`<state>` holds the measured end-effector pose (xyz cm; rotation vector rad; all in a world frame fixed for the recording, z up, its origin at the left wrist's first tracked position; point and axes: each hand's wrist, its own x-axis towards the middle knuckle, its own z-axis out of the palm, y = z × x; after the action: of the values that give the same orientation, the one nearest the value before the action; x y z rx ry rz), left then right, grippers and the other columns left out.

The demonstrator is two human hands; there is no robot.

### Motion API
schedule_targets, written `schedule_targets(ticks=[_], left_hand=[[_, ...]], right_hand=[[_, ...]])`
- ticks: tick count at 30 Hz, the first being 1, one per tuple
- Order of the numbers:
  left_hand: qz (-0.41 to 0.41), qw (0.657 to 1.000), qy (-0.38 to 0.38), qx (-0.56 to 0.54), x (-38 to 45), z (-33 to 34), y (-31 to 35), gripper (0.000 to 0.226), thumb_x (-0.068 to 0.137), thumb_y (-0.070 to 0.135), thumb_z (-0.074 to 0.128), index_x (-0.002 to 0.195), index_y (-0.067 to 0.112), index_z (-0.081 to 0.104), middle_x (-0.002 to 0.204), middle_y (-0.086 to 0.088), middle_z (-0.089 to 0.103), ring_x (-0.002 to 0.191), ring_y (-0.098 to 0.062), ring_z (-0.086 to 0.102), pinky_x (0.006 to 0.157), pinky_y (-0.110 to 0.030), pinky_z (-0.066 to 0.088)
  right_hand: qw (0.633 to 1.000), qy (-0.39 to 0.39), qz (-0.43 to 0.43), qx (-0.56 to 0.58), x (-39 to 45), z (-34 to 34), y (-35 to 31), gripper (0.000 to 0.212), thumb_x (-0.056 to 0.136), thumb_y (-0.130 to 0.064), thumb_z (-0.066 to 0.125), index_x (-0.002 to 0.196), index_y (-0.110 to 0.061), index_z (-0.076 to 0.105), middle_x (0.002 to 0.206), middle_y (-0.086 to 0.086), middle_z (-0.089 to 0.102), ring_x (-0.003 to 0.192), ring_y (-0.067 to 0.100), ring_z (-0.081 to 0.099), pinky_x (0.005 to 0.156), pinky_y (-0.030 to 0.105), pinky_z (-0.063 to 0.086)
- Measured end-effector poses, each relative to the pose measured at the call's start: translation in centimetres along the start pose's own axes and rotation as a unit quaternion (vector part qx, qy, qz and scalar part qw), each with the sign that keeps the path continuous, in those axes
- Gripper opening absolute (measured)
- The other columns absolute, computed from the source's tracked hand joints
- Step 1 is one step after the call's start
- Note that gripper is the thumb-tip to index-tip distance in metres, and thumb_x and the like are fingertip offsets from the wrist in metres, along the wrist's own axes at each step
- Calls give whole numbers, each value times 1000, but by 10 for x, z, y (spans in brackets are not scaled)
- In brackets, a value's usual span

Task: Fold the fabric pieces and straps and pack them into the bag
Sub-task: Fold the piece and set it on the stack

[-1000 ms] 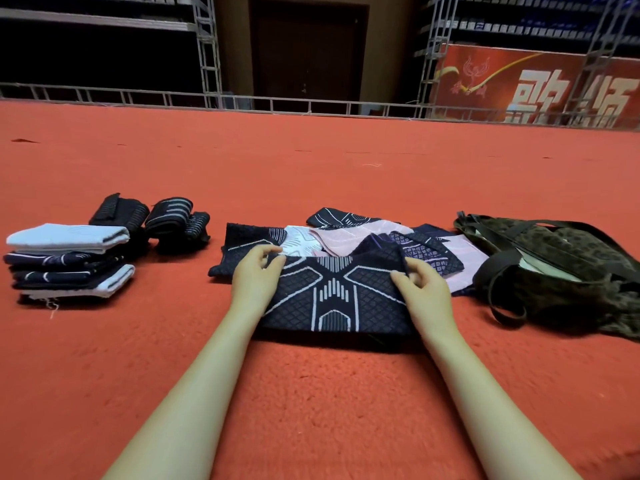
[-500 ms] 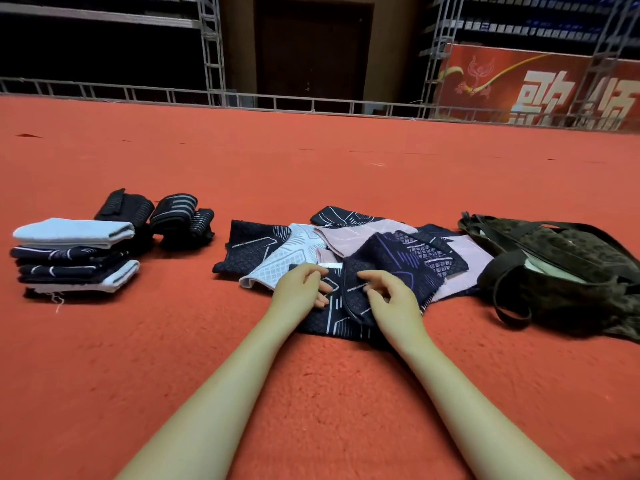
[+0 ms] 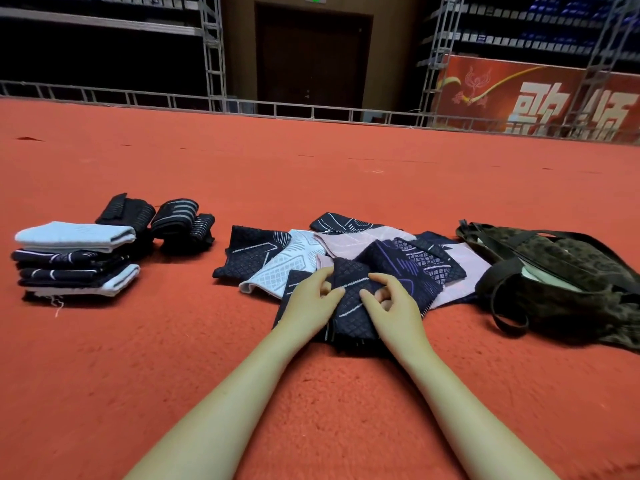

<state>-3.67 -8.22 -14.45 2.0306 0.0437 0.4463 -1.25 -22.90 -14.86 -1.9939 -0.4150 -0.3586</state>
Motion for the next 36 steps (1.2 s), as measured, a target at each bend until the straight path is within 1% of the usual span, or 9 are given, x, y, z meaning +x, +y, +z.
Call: schedule_targets(ticks=[3, 8, 11, 16, 20, 24, 27, 32, 36], left_hand=[[18, 987, 46, 153, 3, -5, -6, 40, 92, 24, 54, 132, 21, 50, 83, 9, 54, 90, -16, 57, 78, -28, 40], [54, 967, 33, 245, 2, -5, -11, 53, 91, 27, 55, 140, 21, 38, 107, 2, 55, 106, -19, 50, 88, -32, 41], [69, 970, 31, 232, 2, -6, -13, 58, 89, 26, 59, 142, 24, 36, 115, -1, 51, 109, -17, 48, 91, -29, 39], [84, 972, -14, 220, 1, -8, -14, 53, 88, 27, 60, 138, 25, 45, 111, 3, 52, 98, -16, 52, 88, -27, 41], [103, 980, -9, 169, -3, 3, -8, 52, 87, 26, 62, 137, 19, 48, 112, -1, 52, 92, -12, 50, 90, -21, 37], [85, 993, -11, 85, -5, 16, -3, 47, 86, 18, 64, 132, 15, 54, 103, 2, 49, 72, -3, 46, 84, -14, 38], [33, 999, -17, 18, -4, 21, 0, 42, 85, 12, 64, 127, 16, 58, 100, 3, 53, 71, -1, 50, 85, -16, 42], [-71, 988, -37, -130, -2, 19, 5, 20, 93, 19, 51, 109, 20, 63, 104, 1, 68, 86, -13, 66, 91, -30, 50], [-123, 957, -45, -259, -1, 19, 8, 28, 88, 34, 45, 101, 18, 63, 104, -11, 70, 89, -27, 69, 77, -34, 53]], right_hand=[[994, -28, -35, -97, -6, 4, -2, 38, 86, -30, 64, 123, -27, 54, 84, -7, 53, 70, 4, 49, 70, 20, 42], [978, -60, -5, -202, -7, 8, 2, 70, 84, -42, 63, 144, -23, 33, 120, -1, 54, 115, 18, 49, 94, 33, 43], [983, -71, 31, -169, -5, 5, -1, 75, 84, -40, 65, 147, -21, 30, 113, -3, 57, 109, 16, 54, 92, 30, 42], [993, -55, 91, -42, 0, 0, -4, 60, 82, -26, 70, 137, -21, 47, 80, -12, 58, 76, 8, 56, 77, 27, 43], [971, -20, 151, 186, 3, -5, -4, 50, 83, -4, 67, 130, -10, 54, 78, 3, 59, 75, 16, 56, 76, 32, 45], [924, -28, 192, 329, 9, -10, -1, 51, 77, -5, 69, 127, -7, 58, 106, 22, 67, 94, 29, 64, 96, 46, 47], [920, -30, 183, 347, 8, -11, -4, 41, 78, -8, 68, 119, -11, 64, 108, 16, 69, 95, 25, 66, 93, 42, 50], [930, -74, 143, 331, 4, -7, -7, 26, 94, -4, 50, 112, -14, 65, 69, -5, 66, 60, 8, 57, 59, 22, 45], [970, -96, 66, 211, -1, -3, -10, 36, 88, 3, 57, 112, -21, 66, 73, -2, 57, 61, 4, 49, 62, 14, 43]])
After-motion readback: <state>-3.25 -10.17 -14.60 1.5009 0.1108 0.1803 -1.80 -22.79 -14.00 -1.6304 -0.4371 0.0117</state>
